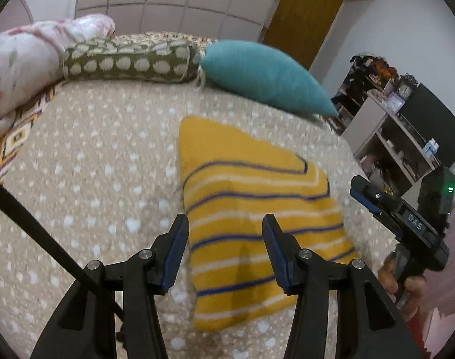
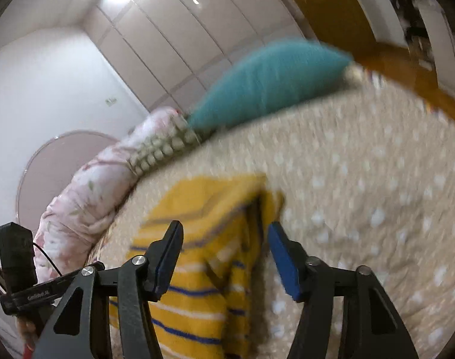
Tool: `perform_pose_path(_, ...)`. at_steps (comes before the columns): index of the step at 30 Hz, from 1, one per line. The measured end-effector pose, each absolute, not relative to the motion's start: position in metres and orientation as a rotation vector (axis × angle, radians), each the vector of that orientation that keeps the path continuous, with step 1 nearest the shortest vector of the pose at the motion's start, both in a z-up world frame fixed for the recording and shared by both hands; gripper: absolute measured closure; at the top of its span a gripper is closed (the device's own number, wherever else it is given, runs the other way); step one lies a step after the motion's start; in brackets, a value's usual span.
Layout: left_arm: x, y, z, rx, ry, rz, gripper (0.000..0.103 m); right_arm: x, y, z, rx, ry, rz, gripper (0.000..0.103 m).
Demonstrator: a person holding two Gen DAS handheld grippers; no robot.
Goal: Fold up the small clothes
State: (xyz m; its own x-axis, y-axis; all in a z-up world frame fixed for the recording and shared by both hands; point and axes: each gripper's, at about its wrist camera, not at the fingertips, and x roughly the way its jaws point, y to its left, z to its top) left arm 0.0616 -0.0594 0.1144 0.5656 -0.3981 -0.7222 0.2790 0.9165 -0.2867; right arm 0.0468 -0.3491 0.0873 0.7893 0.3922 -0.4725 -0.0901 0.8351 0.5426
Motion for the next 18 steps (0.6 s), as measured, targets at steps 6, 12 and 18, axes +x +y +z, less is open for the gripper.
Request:
perform_pose_path(6,0.086,-0.088,0.071,-0.048,1.001,-0.322,0.052,0.083,-0.314,0.057,0.52,0.752,0.376,0.073)
perform_pose_path(12,0.079,-0.095,0.079,-0.013,0.961,-0.306,0.045,0.077,-0.316,0.06,0.479,0.746,0.312,0.074)
perform_pose_path(18,0.052,-0.086,0.073,0.033,0.953,-0.262,0.045,0.044,-0.308,0.068,0.432,0.778,0.356,0.073)
